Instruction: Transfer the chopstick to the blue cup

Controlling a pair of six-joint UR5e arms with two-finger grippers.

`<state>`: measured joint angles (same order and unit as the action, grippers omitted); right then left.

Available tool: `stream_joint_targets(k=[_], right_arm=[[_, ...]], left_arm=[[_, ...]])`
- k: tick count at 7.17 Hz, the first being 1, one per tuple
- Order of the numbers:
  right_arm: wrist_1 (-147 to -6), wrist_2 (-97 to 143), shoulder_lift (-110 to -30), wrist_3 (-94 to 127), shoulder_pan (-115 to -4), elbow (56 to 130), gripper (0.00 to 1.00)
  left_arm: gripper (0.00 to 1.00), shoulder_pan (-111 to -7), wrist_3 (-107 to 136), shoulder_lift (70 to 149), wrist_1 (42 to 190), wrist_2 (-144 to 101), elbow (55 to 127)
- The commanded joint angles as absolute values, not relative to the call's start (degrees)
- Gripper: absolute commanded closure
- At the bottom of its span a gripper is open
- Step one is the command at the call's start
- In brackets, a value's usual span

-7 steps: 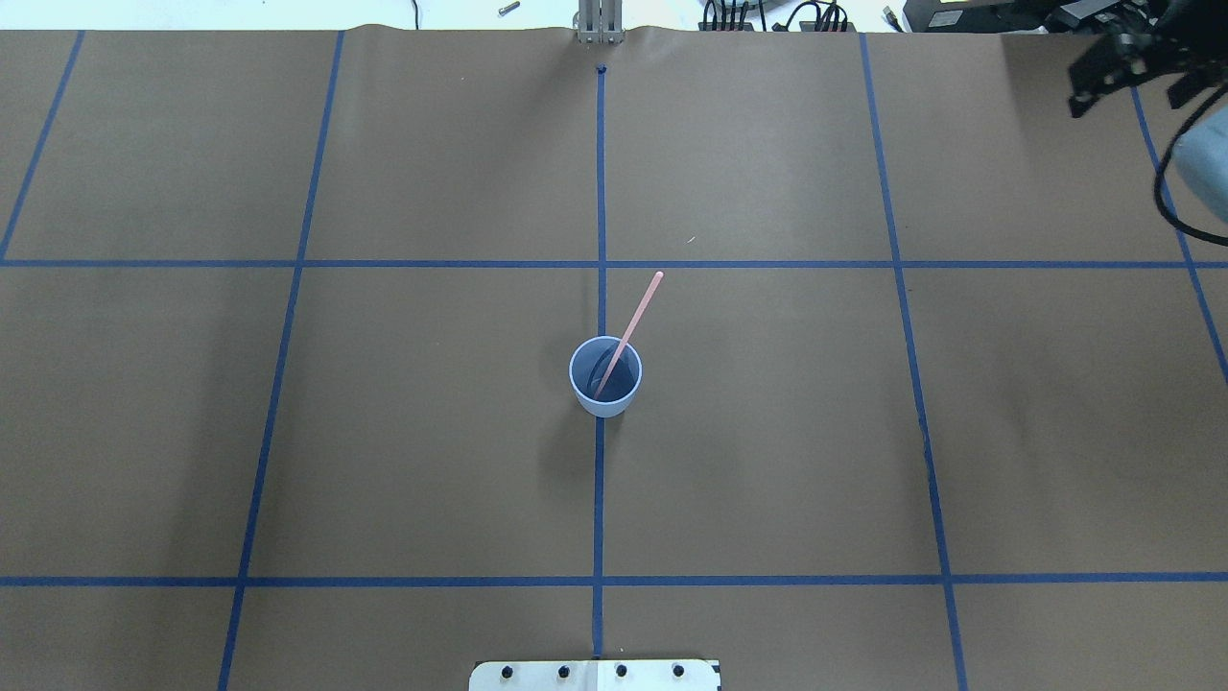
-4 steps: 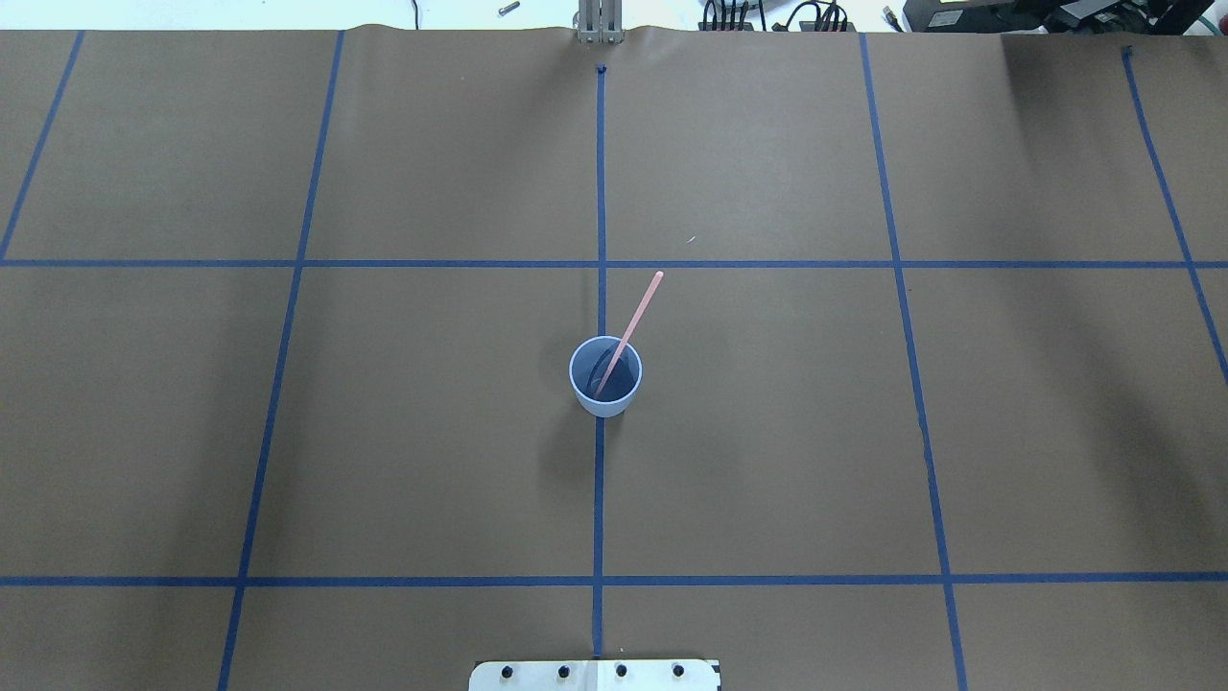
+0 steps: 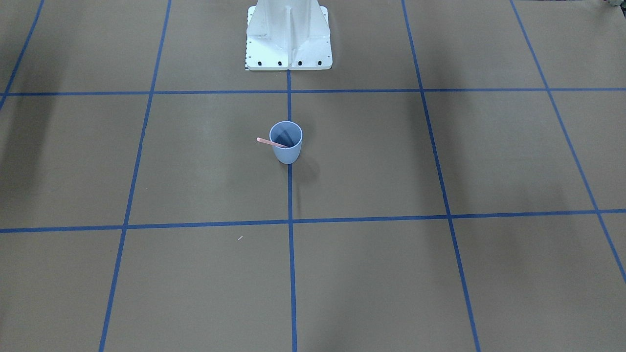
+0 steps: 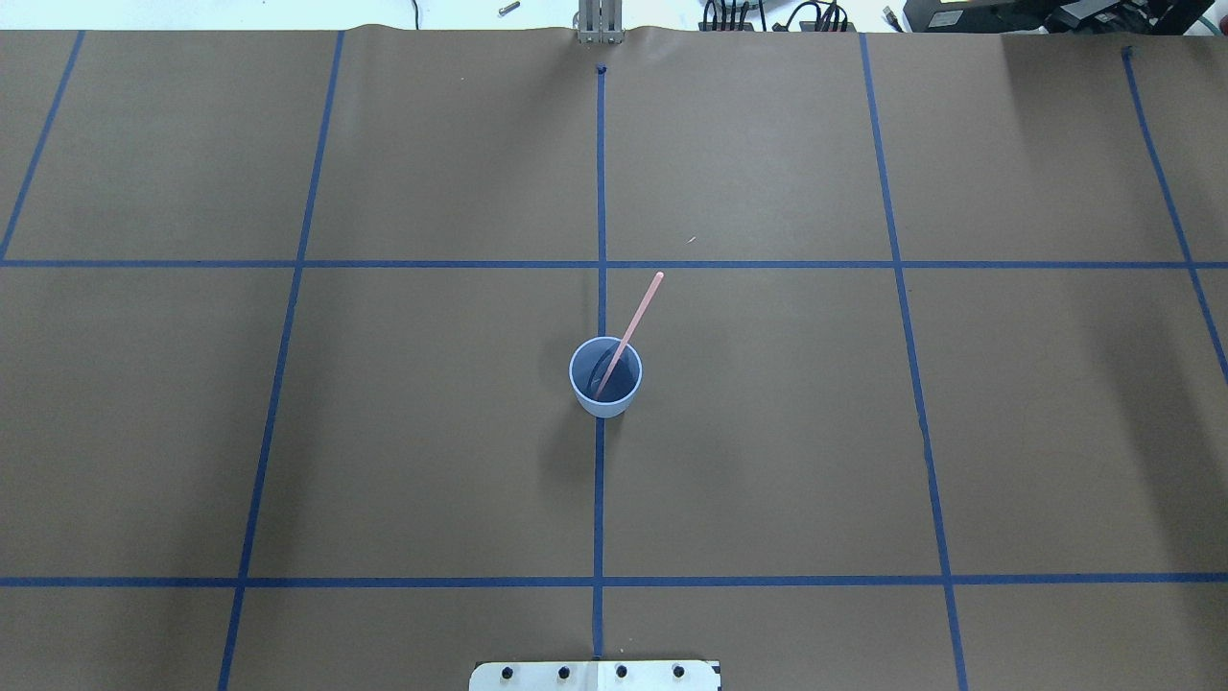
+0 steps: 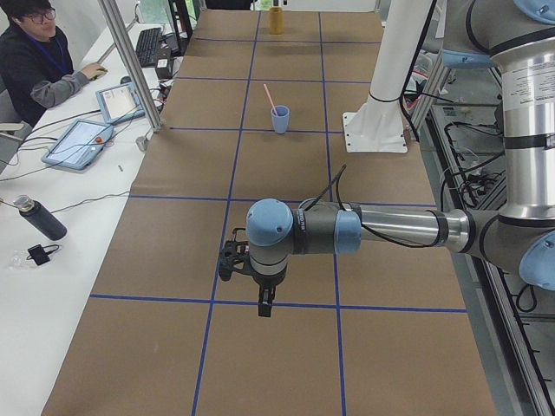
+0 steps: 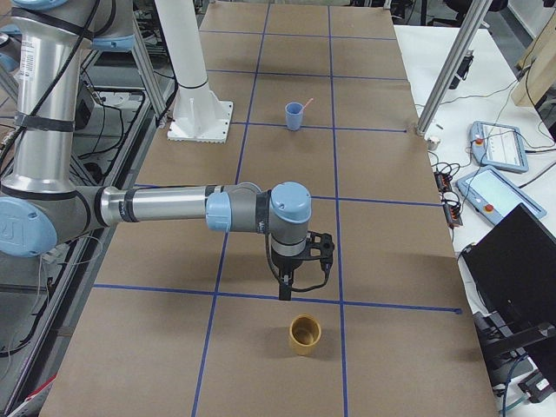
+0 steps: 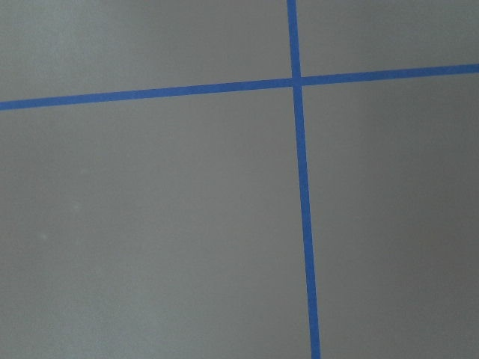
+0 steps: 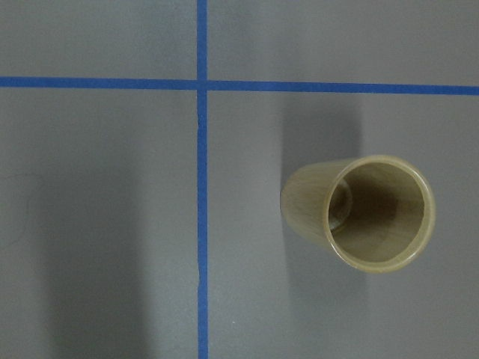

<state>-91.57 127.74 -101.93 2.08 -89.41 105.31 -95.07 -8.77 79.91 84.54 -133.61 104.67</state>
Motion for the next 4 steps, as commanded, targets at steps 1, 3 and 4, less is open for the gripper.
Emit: stream_joint_targets(k=[1,3,4], right_arm=[[-89.65,127.62,-103.53,2.11,-89.47,102.94,0.00],[-89.56,127.62,-103.54,2.11,-89.47,100.90,0.00],[-89.47,127.53,-103.36,1.94,-89.39,100.55,0.00]], left_arm=[[0.01,-95.10,-8.79,79.80,84.81,-133.68,104.94],[0.01,-95.01,-8.79,79.80,84.90,-133.68,104.94],[0.01,-95.10,-8.79,79.80,84.82,-133.68,104.94]])
